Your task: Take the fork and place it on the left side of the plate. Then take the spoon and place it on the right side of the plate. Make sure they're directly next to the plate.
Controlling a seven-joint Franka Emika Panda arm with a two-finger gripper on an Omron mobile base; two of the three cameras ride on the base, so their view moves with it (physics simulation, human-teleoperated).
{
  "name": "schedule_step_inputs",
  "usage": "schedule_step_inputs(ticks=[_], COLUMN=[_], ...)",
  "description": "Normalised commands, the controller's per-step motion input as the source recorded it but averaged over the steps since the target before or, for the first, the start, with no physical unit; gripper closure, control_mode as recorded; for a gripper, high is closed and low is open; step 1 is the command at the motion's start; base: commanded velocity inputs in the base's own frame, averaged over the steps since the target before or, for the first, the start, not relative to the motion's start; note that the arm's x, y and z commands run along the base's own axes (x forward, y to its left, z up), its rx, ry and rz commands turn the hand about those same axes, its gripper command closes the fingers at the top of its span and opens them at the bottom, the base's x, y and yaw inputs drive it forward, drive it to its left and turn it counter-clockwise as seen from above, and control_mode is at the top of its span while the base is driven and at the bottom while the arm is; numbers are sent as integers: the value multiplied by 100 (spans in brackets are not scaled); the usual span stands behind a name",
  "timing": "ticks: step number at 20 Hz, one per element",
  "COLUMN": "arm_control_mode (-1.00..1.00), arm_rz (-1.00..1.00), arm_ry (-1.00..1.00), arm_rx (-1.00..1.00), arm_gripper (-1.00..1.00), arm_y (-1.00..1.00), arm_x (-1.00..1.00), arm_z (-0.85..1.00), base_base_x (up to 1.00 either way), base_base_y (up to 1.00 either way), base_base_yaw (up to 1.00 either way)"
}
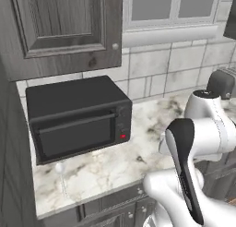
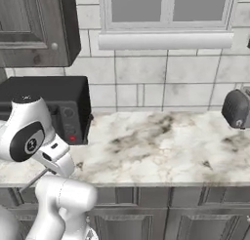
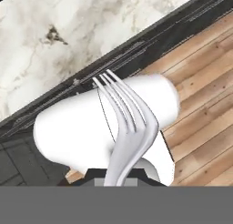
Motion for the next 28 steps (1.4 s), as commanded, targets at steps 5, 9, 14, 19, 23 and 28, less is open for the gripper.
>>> schedule_step_inputs(ticks=[5, 9, 14, 19, 23, 28], arm_control_mode=[100, 100, 100, 100, 100, 100], arm_rz=[0, 0, 0, 0, 0, 0], arm_ry=[0, 0, 0, 0, 0, 0], arm_rx=[0, 0, 0, 0, 0, 0], arm_gripper=[100, 100, 100, 100, 100, 100], arm_y=[0, 0, 0, 0, 0, 0], arm_x=[0, 0, 0, 0, 0, 0], arm_z=[0, 0, 0, 0, 0, 0], base_base_x=[-14, -19, -23, -25, -24, -18], base_base_y=[-70, -62, -55, -44, -34, -34], base_base_yaw=[-59, -61, -62, -64, -62, -59])
